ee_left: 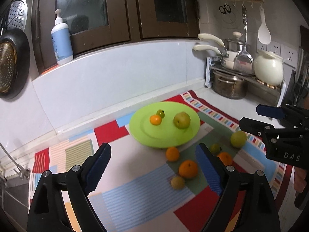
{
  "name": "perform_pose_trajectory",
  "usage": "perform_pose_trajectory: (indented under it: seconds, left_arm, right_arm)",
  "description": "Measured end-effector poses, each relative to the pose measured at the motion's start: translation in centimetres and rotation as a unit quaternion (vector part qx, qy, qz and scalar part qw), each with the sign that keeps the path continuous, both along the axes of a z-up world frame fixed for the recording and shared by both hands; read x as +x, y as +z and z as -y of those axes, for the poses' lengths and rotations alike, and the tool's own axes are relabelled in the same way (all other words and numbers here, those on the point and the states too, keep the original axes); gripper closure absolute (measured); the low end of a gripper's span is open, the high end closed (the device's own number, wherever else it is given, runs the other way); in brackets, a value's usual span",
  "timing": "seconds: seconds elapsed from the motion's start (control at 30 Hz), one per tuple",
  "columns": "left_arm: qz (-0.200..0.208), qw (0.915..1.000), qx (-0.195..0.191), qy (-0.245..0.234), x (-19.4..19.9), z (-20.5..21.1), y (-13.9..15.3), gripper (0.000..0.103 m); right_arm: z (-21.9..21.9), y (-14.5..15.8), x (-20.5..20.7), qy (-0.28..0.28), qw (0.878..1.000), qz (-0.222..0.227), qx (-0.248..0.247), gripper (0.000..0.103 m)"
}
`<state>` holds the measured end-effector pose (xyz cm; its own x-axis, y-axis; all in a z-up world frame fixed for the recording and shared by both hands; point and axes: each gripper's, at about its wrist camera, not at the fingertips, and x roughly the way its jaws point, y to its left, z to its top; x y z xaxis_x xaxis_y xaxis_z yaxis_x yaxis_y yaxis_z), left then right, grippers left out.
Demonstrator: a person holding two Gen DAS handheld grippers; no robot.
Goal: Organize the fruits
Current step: 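Withdraw both grippers from the plate toward the remaining fruits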
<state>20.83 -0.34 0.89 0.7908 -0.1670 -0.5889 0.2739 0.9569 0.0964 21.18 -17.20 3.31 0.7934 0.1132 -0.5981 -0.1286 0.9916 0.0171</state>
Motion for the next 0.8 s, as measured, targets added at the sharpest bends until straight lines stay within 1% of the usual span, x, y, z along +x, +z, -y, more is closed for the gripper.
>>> perform_pose_trajectory:
  seconds: [0.27, 0.37, 0.57, 0.67, 0.73, 0.8]
  left_arm:
    - [-0.034, 0.9994, 0.006, -0.009, -0.9, 0.3, -2.8, 0.014]
    - [-0.041, 0.9990, 0.015, -0.012, -0.7, 0.5, -4.0, 0.014]
    - [-0.078, 0.9964, 0.018, -0.027, 0.3, 1.0, -6.9, 0.015]
    - [-0.093, 0.9949, 0.019, -0.035, 1.0, 1.4, -8.1, 0.017]
    - [-0.104, 0.9936, 0.020, -0.039, 1.6, 1.6, -8.8, 0.023]
    - [-0.113, 0.9924, 0.020, -0.045, 2.1, 1.8, -9.5, 0.025]
  right_arm:
    - [0.4, -3.5, -1.4, -0.005, 0.999, -0.049, 0.007, 0.039]
    - [0.6, -4.8, -1.5, -0.008, 0.998, -0.068, 0.006, 0.039]
    - [0.7, -6.9, -1.1, -0.008, 0.995, -0.096, -0.002, 0.039]
    - [0.8, -7.9, -0.5, -0.006, 0.994, -0.110, -0.002, 0.039]
    - [0.9, -8.6, 0.0, -0.005, 0.993, -0.120, 0.001, 0.039]
    - [1.0, -9.3, 0.6, -0.005, 0.991, -0.131, 0.004, 0.039]
